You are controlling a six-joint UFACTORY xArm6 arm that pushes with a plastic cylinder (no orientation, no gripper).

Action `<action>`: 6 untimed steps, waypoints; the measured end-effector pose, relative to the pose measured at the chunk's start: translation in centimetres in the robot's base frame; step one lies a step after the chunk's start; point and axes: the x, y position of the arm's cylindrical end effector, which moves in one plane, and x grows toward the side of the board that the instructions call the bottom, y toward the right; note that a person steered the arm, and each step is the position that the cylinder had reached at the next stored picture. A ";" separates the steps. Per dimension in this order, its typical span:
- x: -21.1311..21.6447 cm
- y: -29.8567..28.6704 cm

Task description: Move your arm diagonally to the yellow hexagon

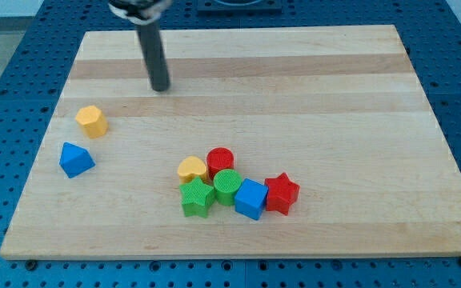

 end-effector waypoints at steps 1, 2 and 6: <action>-0.3 -7.8; -0.3 -14.4; 0.1 -14.4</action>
